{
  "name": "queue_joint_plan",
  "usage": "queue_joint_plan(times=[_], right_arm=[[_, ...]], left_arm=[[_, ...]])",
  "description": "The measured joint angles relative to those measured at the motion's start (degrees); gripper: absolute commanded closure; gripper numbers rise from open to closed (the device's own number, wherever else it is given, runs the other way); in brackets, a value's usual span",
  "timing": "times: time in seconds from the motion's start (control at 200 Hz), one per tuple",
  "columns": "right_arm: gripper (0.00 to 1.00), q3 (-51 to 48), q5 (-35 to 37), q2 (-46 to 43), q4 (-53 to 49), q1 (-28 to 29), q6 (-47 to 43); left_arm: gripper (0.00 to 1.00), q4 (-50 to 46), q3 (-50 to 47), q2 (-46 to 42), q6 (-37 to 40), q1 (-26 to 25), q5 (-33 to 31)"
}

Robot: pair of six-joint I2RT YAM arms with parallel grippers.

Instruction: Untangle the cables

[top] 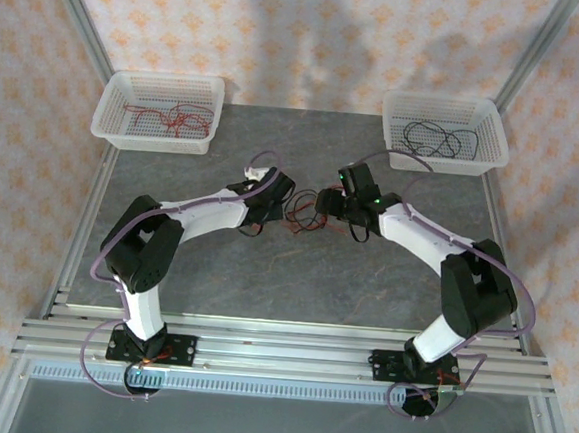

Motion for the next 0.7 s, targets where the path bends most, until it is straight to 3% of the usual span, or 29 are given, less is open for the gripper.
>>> queue_joint_plan(times=[0.33,0.701], right_arm=[[0.26,0.00,-0.11,0.00,-0.22,0.00,0.04],[0.27,-0.13,-0.15,0.00,-0.22,0.00,0.07]], left_arm=[[1.00,-3.43,2.91,-3.08,1.64,0.00,-1.90],[1.00,-10.62,17.66,-8.35,8.28,0.07,-6.14]])
